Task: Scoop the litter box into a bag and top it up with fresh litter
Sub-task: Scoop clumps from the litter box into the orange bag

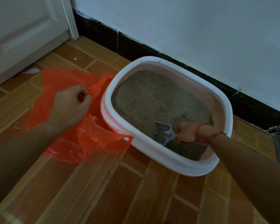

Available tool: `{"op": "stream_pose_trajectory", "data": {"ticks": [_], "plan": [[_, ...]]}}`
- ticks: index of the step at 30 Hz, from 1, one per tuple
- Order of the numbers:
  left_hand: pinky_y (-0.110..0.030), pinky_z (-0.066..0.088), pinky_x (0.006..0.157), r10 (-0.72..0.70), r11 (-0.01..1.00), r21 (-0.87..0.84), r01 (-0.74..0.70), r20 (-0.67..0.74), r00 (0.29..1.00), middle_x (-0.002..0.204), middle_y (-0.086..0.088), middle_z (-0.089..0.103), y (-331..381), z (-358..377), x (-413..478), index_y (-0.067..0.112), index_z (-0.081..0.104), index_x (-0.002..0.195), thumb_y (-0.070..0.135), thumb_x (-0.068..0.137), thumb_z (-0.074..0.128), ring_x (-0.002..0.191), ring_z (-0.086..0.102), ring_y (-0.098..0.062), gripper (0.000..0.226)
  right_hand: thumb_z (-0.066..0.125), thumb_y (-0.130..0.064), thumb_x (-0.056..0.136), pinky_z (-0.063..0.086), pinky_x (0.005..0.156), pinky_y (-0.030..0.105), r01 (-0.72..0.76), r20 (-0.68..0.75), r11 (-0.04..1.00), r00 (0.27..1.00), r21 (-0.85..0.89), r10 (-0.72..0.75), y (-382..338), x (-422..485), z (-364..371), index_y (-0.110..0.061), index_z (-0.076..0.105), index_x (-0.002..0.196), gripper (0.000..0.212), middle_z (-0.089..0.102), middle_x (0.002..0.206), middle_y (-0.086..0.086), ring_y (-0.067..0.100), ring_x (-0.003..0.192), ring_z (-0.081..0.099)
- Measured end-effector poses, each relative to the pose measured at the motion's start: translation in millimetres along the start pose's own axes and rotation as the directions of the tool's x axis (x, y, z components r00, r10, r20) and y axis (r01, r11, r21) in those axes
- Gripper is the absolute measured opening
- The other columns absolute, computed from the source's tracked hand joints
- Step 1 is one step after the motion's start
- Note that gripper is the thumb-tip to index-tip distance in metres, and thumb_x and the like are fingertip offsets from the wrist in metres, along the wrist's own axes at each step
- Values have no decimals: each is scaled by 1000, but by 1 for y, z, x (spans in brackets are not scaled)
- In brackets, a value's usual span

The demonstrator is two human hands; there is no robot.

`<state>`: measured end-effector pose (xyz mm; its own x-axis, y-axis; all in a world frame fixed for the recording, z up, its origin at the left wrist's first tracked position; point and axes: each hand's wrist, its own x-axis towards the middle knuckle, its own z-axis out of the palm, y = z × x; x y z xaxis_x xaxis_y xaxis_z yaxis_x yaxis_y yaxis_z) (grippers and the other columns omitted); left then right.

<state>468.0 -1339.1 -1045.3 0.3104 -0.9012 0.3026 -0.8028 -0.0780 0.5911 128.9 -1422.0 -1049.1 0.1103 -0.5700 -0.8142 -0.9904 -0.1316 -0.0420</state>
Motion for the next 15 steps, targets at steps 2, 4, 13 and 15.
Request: {"op": "stream_pose_trajectory", "data": {"ticks": [2,4,13,15], "plan": [[-30,43,75,-6,1000,4,6,-3,1000,84,-7,68,-3,-2,0,7,67,86,8,88,63,76,59,-21,5,61,-17,88,47,64,29,46,-58,998,997,45,-44,-8,6,1,-8,65,98,14,60,83,5,18,71,54],[-29,43,75,-21,1000,0,21,-4,1000,84,-6,68,-6,-4,0,7,67,86,9,88,62,77,59,-20,6,62,-16,88,46,62,28,80,-93,992,993,97,-71,-14,12,3,-9,65,100,14,60,87,6,18,73,54],[-30,45,77,-53,999,-9,53,10,999,86,-4,68,-11,-5,0,9,67,88,11,89,62,79,60,-19,7,66,-21,89,47,64,26,141,-206,961,974,236,-93,-17,25,10,-11,69,99,14,65,93,9,16,75,57],[-29,44,77,-51,999,-10,51,11,999,86,-3,68,-10,-5,1,9,67,87,12,89,62,79,60,-18,6,65,-20,89,52,69,32,151,-220,952,971,266,-93,-14,24,8,-10,70,98,14,68,90,12,17,73,59]]}}
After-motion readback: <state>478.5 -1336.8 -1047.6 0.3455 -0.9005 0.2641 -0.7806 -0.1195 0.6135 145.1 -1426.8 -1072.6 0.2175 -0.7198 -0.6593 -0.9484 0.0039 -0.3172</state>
